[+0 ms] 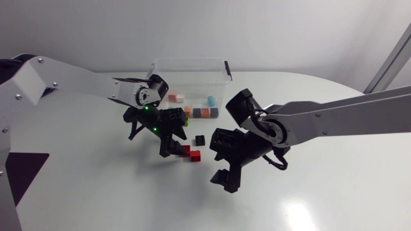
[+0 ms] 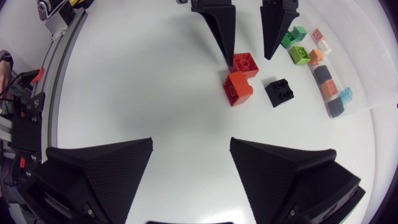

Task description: Place the duplo bricks in the container

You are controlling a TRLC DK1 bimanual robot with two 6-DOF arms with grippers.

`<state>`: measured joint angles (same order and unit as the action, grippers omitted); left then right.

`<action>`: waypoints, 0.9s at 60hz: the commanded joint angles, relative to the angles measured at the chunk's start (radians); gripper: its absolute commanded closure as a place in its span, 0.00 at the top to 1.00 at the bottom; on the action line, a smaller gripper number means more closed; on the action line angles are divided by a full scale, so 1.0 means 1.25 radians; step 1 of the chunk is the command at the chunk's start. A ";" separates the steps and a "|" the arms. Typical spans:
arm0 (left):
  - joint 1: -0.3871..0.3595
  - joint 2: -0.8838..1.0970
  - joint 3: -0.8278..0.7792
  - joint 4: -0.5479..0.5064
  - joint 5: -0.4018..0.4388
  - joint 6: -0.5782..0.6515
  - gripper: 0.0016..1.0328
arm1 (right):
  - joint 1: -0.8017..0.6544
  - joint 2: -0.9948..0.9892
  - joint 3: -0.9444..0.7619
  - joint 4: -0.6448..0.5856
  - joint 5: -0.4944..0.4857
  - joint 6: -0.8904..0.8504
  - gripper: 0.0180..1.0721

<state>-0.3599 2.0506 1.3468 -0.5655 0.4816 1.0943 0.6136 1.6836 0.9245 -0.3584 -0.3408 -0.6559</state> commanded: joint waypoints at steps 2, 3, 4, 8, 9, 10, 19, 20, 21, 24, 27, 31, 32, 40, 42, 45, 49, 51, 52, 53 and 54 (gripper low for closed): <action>-0.009 0.038 -0.013 0.001 -0.015 -0.019 0.75 | 0.005 0.021 0.011 0.002 -0.003 -0.013 0.88; -0.009 0.041 -0.013 0.001 -0.017 -0.020 0.73 | 0.006 0.021 0.011 0.002 -0.002 -0.013 0.88; -0.011 0.044 -0.012 0.001 -0.020 -0.021 0.70 | 0.006 0.023 0.013 0.002 -0.002 -0.013 0.88; -0.014 0.048 -0.015 0.000 -0.023 -0.023 0.61 | 0.009 0.024 0.014 0.002 -0.002 -0.012 0.88; -0.014 0.048 -0.016 0.001 -0.023 -0.024 0.59 | 0.009 0.025 0.015 0.002 -0.002 -0.012 0.88; -0.015 0.048 -0.015 0.001 -0.023 -0.026 0.56 | 0.009 0.025 0.015 0.002 -0.002 -0.012 0.88; -0.019 0.052 -0.013 0.002 -0.023 -0.030 0.49 | 0.016 0.029 0.019 0.002 0.004 -0.008 0.88; -0.020 0.054 -0.012 0.002 -0.024 -0.030 0.49 | 0.016 0.029 0.020 0.002 0.004 -0.007 0.88; -0.021 0.057 -0.011 0.003 -0.027 -0.031 0.45 | 0.016 0.029 0.020 0.002 0.004 -0.007 0.88; -0.027 0.064 -0.011 0.003 -0.040 -0.035 0.40 | 0.016 0.030 0.020 0.002 0.004 -0.005 0.88; -0.034 0.065 -0.015 0.006 -0.053 -0.036 0.37 | 0.016 0.030 0.020 0.002 0.004 -0.004 0.88; -0.036 0.065 -0.017 0.006 -0.058 -0.036 0.34 | 0.015 0.031 0.021 0.004 0.004 -0.004 0.88; -0.036 0.065 -0.017 0.006 -0.058 -0.036 0.33 | 0.015 0.031 0.021 0.004 0.004 -0.004 0.88; -0.026 0.049 -0.018 0.003 -0.058 -0.043 0.31 | 0.015 0.034 0.027 0.019 0.004 0.000 0.88; -0.021 0.040 -0.021 0.001 -0.058 -0.043 0.31 | 0.015 0.034 0.030 0.022 0.004 0.000 0.88; -0.013 0.021 -0.026 -0.003 -0.055 -0.047 0.31 | 0.015 0.042 0.038 0.022 0.004 -0.002 0.88; -0.005 -0.017 -0.045 -0.008 -0.050 -0.051 0.31 | 0.016 0.057 0.049 0.027 0.000 -0.014 0.88; -0.005 -0.034 -0.055 -0.009 -0.050 -0.052 0.31 | 0.016 0.063 0.053 0.031 0.001 -0.016 0.88; -0.005 -0.043 -0.060 -0.010 -0.050 -0.052 0.31 | 0.016 0.067 0.054 0.033 0.001 -0.018 0.88; -0.005 -0.054 -0.065 -0.011 -0.050 -0.053 0.31 | 0.016 0.072 0.059 0.031 0.000 -0.021 0.88; -0.005 -0.065 -0.071 -0.014 -0.049 -0.054 0.31 | 0.017 0.078 0.063 0.033 -0.001 -0.027 0.88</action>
<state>-0.3744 2.0529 1.3033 -0.5644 0.4168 1.0458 0.6270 1.7332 0.9741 -0.3298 -0.3370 -0.6571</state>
